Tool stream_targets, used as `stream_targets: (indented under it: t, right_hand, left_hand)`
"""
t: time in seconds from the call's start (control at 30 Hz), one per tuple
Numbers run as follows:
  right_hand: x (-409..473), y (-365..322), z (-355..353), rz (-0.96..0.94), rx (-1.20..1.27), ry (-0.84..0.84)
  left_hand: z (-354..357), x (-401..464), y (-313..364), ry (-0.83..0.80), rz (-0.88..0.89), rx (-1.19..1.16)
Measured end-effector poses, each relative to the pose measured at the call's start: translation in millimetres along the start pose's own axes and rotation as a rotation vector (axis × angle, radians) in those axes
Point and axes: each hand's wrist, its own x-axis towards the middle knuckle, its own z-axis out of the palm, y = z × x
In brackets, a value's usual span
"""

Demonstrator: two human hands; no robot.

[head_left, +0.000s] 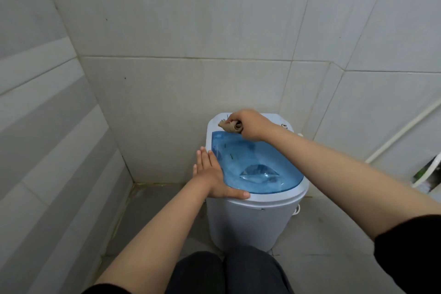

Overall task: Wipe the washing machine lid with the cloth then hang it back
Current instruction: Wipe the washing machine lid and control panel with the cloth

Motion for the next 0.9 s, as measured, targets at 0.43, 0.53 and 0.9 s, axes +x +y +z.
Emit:
stream_targets:
  t: [0.43, 0.53, 0.9]
  right_hand:
    - [7, 7, 54, -0.142, -0.226, 0.017]
    - [-5, 5, 53, -0.189, -0.238, -0.020]
    - [-46, 6, 54, -0.290, -0.273, -0.104]
  left_hand:
    - [2, 2, 0, 0.008, -0.005, 0.005]
    - [2, 1, -1, 0.016, -0.009, 0.008]
    - [2, 0, 0, 0.021, -0.032, 0.028]
